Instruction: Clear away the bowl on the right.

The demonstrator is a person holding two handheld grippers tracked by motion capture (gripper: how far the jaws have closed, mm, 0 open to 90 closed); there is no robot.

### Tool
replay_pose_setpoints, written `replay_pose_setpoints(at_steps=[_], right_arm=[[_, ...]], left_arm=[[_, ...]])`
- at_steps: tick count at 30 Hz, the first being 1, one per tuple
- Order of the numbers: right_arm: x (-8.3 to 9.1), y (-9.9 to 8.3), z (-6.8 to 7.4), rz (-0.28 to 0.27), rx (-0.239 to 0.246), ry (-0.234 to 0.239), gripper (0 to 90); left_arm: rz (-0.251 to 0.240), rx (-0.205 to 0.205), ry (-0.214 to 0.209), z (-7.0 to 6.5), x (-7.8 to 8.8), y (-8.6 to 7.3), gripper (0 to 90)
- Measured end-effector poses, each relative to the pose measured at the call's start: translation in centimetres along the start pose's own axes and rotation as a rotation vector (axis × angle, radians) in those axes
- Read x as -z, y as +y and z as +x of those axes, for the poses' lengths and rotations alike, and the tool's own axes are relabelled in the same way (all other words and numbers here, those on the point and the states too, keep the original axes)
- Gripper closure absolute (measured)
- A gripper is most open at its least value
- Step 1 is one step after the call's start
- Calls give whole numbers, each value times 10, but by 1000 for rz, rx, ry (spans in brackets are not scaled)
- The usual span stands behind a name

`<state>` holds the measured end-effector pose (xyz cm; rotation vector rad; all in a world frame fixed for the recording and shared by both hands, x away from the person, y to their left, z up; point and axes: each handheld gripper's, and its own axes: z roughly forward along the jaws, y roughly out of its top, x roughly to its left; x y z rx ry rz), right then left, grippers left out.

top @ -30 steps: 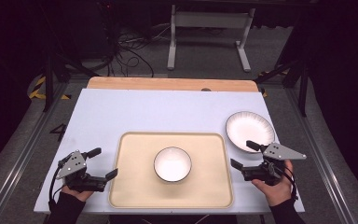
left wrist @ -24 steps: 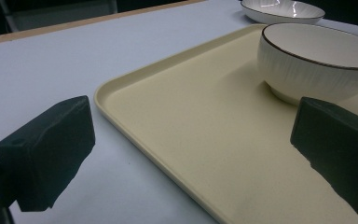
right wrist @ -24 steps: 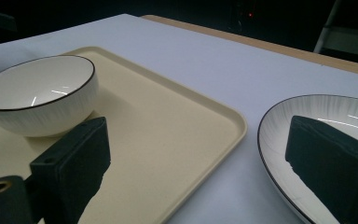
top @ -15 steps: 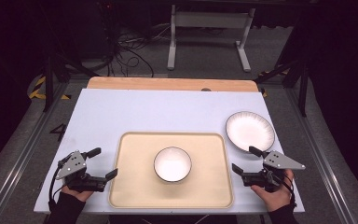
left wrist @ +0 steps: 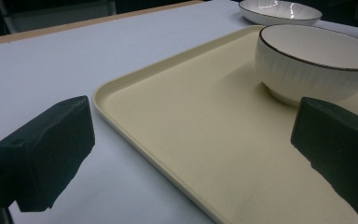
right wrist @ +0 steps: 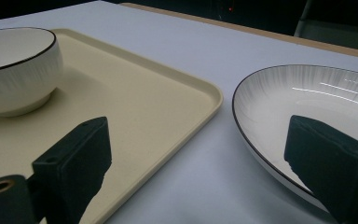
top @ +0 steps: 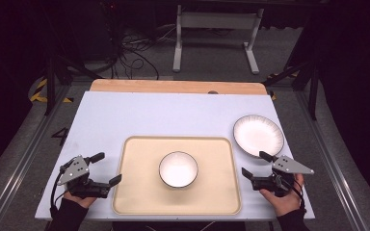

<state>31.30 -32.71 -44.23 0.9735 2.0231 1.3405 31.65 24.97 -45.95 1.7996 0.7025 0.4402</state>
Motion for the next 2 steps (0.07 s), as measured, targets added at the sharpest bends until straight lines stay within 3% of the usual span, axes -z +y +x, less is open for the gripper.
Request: replay_pose_setpoints(at_steps=[2], right_arm=[[1, 1, 1, -2, 10, -6, 82]], left_arm=[[0, 4, 0, 0, 0, 0, 3]])
